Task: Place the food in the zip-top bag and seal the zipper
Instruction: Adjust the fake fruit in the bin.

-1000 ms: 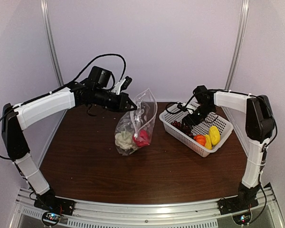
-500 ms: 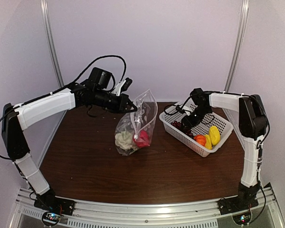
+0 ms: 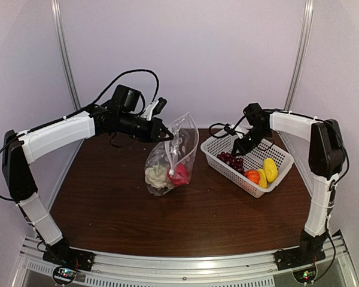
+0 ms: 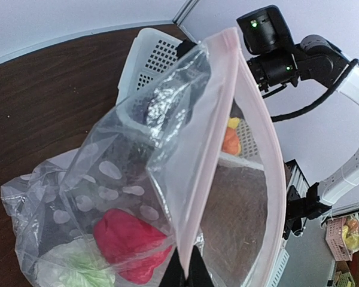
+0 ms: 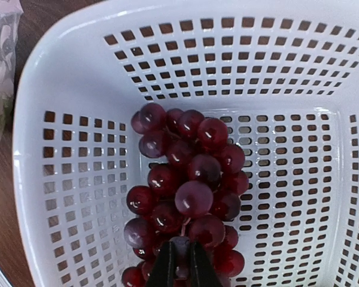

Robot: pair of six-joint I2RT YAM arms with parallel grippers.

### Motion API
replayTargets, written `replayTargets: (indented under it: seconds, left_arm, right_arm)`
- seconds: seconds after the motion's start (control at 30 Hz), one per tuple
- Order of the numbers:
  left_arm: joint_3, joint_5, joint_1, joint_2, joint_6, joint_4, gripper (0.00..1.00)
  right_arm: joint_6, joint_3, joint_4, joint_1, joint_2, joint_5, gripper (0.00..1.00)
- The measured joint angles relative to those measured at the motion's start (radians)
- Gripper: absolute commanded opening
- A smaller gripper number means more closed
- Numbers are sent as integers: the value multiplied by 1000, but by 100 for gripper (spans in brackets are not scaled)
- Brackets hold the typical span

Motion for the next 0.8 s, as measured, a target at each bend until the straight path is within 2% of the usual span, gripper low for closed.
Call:
replayTargets:
  seconds: [0.07,0.33,0.7,0.73,0.77,0.8]
  left_arm:
    - [0,1,0,0,-1,1,0]
    - [0,5,0,0,-8,5,0]
    - [0,13,0,13,-23,5,0]
    - [0,15,0,13,-24,6,0]
    - [0,16,0,13,-24,6,0]
    - [0,16,0,13,-26,6,0]
  right_arm:
    - [0,-1,-6,-6,-34,0,0]
    - [-2,-13,-16,-18,-170,0,0]
    - [-2,-13,-21,-18,-157,81,0]
    - [-2,-12,-21,-18,-144,95,4]
    - [0,-11,-21,-18,-125,111,14]
    - [3,-11,-21,-18,-104,128,28]
